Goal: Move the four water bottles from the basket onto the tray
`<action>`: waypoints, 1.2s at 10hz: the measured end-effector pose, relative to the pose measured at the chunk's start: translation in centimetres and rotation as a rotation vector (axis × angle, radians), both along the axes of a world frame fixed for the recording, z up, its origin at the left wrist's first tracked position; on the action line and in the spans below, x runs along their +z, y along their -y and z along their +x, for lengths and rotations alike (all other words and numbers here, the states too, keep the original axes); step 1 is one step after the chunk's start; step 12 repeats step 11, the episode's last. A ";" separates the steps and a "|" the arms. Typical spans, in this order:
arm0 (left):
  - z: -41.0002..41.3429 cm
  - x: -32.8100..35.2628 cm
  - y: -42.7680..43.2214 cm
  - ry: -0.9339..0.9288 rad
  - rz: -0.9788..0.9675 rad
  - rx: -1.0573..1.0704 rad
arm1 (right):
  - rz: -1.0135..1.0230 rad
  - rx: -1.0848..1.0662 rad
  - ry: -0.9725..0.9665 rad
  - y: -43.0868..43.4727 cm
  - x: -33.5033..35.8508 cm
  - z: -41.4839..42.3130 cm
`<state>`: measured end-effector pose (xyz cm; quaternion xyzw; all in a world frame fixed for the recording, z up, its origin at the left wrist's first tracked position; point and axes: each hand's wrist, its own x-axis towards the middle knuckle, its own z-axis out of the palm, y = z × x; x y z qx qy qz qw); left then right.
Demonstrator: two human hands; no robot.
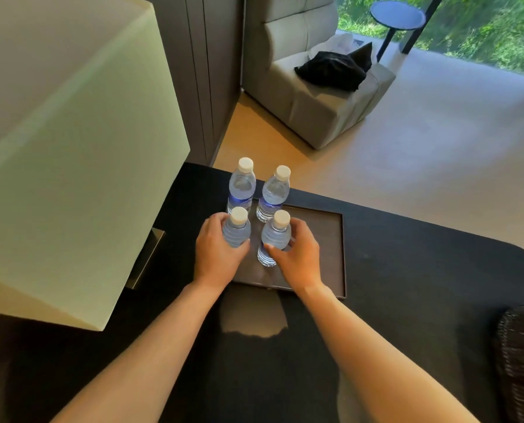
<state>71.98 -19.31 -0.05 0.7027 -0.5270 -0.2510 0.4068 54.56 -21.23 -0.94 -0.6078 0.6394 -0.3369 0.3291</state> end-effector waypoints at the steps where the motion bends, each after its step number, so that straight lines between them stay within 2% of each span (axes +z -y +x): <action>1: 0.4 -0.2 0.8 0.002 -0.010 -0.013 | -0.003 -0.020 0.013 1.0 -0.1 0.5; 10: 0.4 -0.6 4.1 0.034 -0.019 -0.030 | -0.037 -0.019 -0.037 3.6 0.7 2.6; 11: 0.2 -0.4 3.7 0.013 0.061 0.000 | -0.013 -0.015 -0.016 3.2 1.1 2.5; 12: 0.2 -0.4 3.7 0.013 0.061 0.000 | -0.013 -0.015 -0.016 3.2 1.1 2.5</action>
